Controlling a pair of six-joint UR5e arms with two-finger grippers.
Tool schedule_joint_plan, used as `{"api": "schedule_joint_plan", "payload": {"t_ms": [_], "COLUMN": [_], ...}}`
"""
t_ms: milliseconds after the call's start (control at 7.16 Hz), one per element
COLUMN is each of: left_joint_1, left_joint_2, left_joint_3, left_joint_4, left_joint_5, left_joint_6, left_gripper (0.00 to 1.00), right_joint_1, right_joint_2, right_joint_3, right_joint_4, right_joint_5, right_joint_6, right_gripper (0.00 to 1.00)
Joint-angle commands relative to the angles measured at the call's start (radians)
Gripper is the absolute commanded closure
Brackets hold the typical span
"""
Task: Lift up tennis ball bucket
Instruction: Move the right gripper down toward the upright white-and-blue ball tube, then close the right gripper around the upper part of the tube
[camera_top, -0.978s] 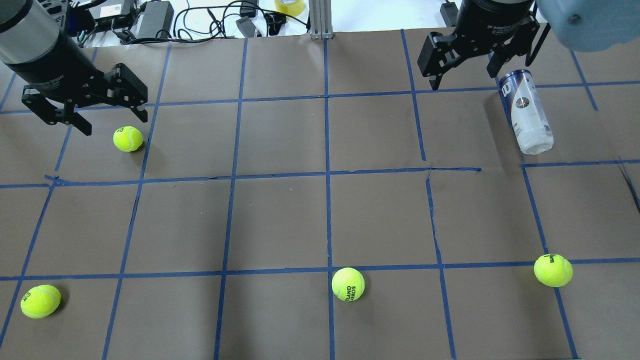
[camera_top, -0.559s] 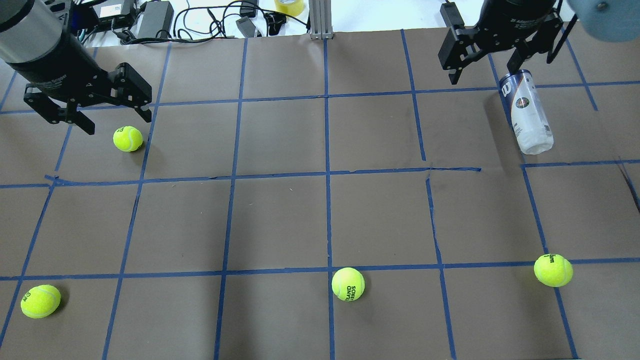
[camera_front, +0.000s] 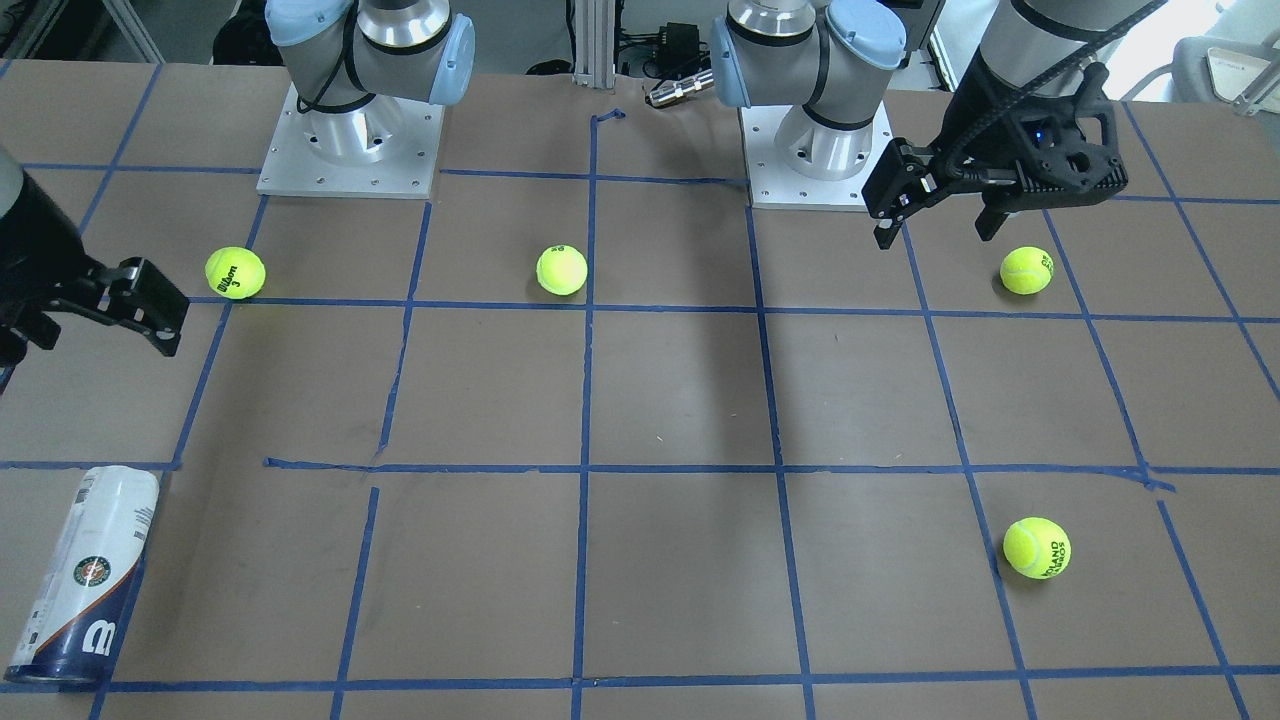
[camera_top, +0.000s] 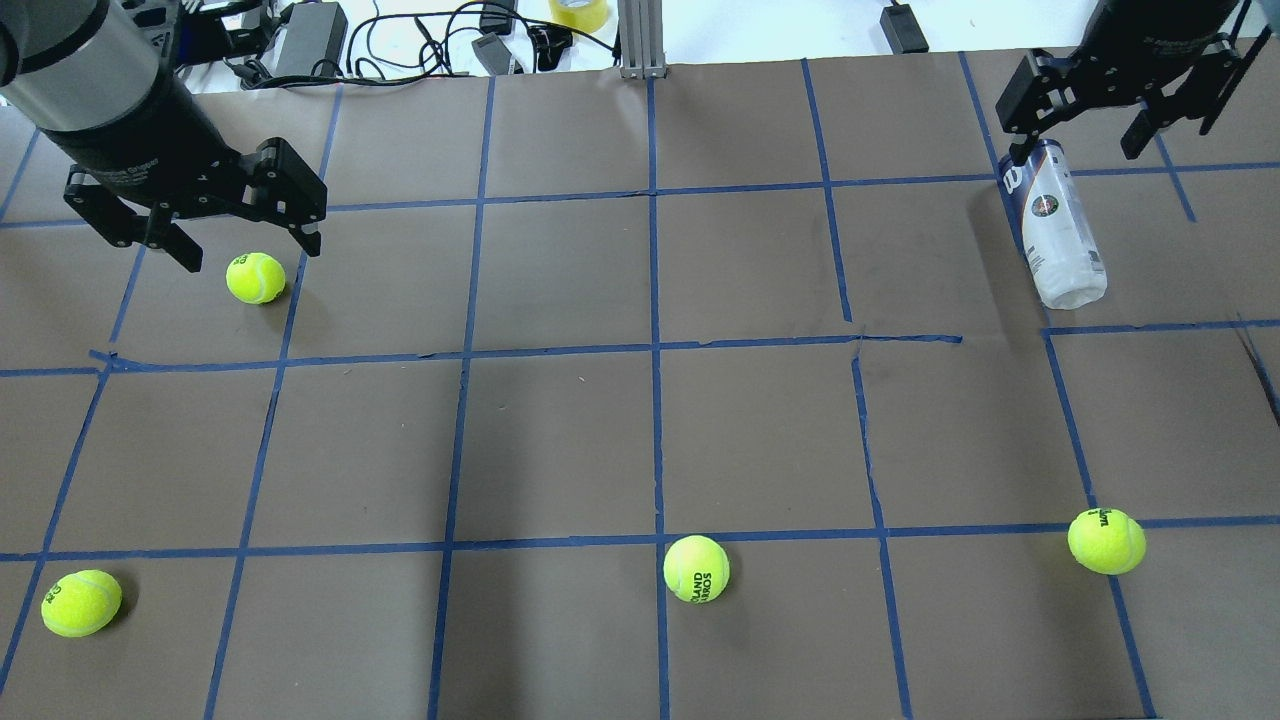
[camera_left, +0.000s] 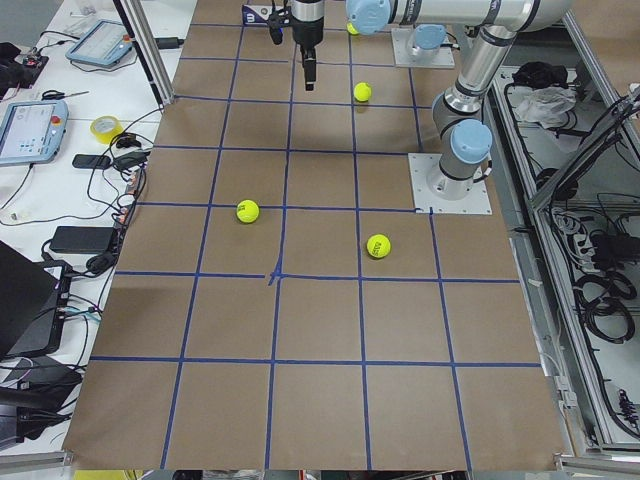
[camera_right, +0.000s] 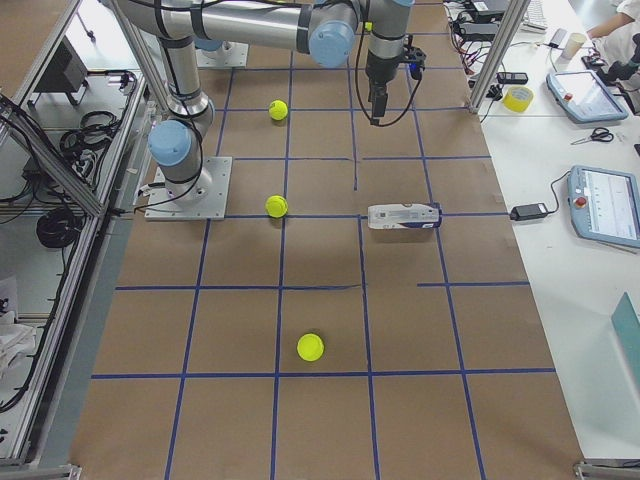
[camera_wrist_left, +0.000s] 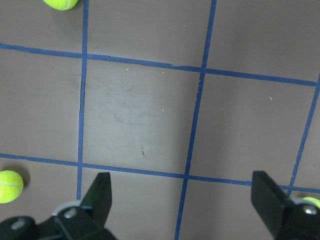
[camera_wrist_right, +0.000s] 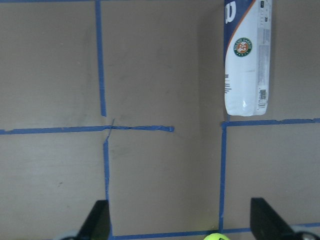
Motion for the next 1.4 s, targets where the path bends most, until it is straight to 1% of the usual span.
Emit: {"api": "schedule_joint_plan", "payload": {"t_ms": [0, 140, 279, 419, 559, 838, 1257], "left_joint_1": [-0.007, -0.007, -0.008, -0.008, -0.008, -0.008, -0.007], "left_joint_2": [0.019, 0.032, 0.03, 0.033, 0.036, 0.035, 0.03], "left_joint_3": [0.001, 0.0, -0.003, -0.003, -0.005, -0.005, -0.005], "left_joint_4": [-0.021, -0.025, -0.026, -0.029, -0.037, -0.057, -0.06], "left_joint_5": [0.008, 0.005, 0.0, 0.002, 0.002, 0.003, 0.011], "left_joint_6": [-0.001, -0.001, -0.001, -0.001, -0.001, -0.003, -0.013], "left_gripper": [0.0, 0.0, 0.0, 0.0, 0.0, 0.0, 0.0], "right_joint_1": [-0.068, -0.07, -0.083, -0.088, -0.091, -0.114, -0.131], "right_joint_2": [0.121, 0.184, 0.276, 0.313, 0.348, 0.427, 0.474], "right_joint_3": [-0.002, 0.001, -0.004, -0.005, -0.006, -0.009, -0.01], "right_joint_4": [-0.12, -0.178, -0.247, -0.26, -0.341, -0.419, -0.441], "right_joint_5": [-0.009, -0.008, -0.012, -0.028, -0.055, -0.066, -0.055], "right_joint_6": [-0.077, -0.078, -0.09, -0.092, -0.096, -0.096, -0.105], "right_gripper": [0.0, 0.0, 0.0, 0.0, 0.0, 0.0, 0.0]}}
